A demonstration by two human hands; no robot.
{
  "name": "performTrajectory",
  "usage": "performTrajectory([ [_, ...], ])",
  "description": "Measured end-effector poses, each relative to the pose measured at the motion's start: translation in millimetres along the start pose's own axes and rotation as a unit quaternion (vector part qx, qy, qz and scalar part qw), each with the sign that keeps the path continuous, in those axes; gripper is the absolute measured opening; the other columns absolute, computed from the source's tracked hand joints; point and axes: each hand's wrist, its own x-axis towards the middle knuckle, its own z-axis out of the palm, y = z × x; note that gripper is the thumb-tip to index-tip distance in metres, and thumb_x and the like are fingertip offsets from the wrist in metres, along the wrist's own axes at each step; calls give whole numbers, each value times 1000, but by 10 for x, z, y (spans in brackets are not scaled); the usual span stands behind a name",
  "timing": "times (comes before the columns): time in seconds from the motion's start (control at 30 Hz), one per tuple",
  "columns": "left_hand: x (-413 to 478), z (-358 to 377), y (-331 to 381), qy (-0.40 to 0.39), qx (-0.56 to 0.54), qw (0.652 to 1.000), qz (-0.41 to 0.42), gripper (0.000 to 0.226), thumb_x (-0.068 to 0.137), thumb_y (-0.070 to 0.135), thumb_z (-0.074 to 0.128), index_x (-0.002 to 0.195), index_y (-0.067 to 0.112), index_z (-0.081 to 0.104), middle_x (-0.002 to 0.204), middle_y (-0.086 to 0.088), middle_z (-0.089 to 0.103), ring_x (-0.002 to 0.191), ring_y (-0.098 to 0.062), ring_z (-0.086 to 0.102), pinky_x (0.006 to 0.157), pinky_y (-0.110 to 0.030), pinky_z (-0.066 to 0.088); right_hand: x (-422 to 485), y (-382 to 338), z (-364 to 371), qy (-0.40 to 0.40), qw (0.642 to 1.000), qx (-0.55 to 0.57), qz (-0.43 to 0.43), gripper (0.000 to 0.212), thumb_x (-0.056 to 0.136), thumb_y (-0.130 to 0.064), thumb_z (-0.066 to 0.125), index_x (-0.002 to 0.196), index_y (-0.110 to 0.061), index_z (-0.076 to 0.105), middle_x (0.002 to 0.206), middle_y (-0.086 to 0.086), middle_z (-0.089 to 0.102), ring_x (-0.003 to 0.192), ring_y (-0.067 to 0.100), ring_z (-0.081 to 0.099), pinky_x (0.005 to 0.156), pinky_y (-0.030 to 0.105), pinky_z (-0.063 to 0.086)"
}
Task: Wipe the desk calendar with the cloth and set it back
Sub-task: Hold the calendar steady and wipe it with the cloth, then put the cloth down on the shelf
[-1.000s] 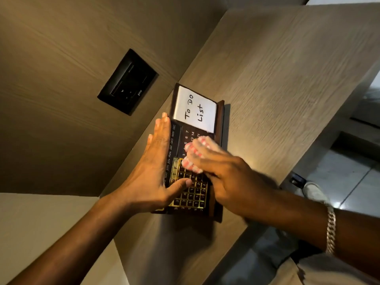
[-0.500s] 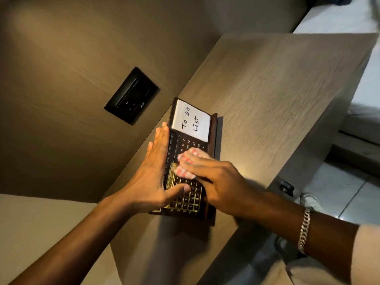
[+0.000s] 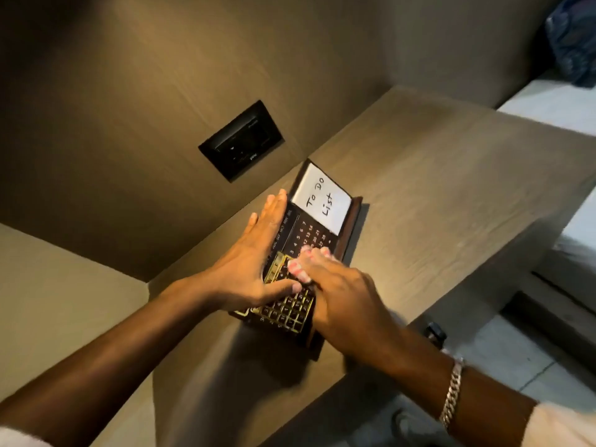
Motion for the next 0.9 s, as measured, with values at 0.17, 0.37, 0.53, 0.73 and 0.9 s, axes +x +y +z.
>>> performTrajectory([
  [0.17,-58,-51,3,-7,34,999,-31,131,65,84,53,150,28,-29,157,15,-36,146,1,-29,116,-23,-22,174,31,-358,-48,905,396,149,35,95,-6,55,125,-21,66,113,-1,75,104,20,71,91,37,58],
  [0.37,-64,-99,82,-7,130,989,-64,117,75,85,37,149,24,-30,162,4,-30,149,-3,-27,120,-32,-18,587,501,-1306,-146,726,639,210,36,94,9,37,119,-2,60,71,9,65,47,9,54,40,21,46],
  [0.53,-55,-35,243,32,205,968,-144,108,79,85,20,152,19,-24,167,-5,-13,153,-17,-17,123,-41,-10,709,1095,-2264,-71,995,61,30,24,92,-30,64,115,-33,71,96,9,78,79,11,71,70,29,60],
  [0.73,30,149,436,134,218,932,-255,111,74,87,1,156,12,-10,163,-5,-10,150,-14,-13,123,-43,-5,645,1701,-2549,-118,943,-303,-73,52,99,-16,49,149,-20,35,162,9,27,150,30,21,120,42,20],
  [0.9,78,315,560,102,227,913,-323,110,74,85,2,155,12,-10,166,-8,-5,153,-19,-4,123,-46,-3,616,2064,-2448,-171,904,-371,-124,80,90,-74,25,154,-26,18,166,3,11,153,27,1,122,51,11],
])
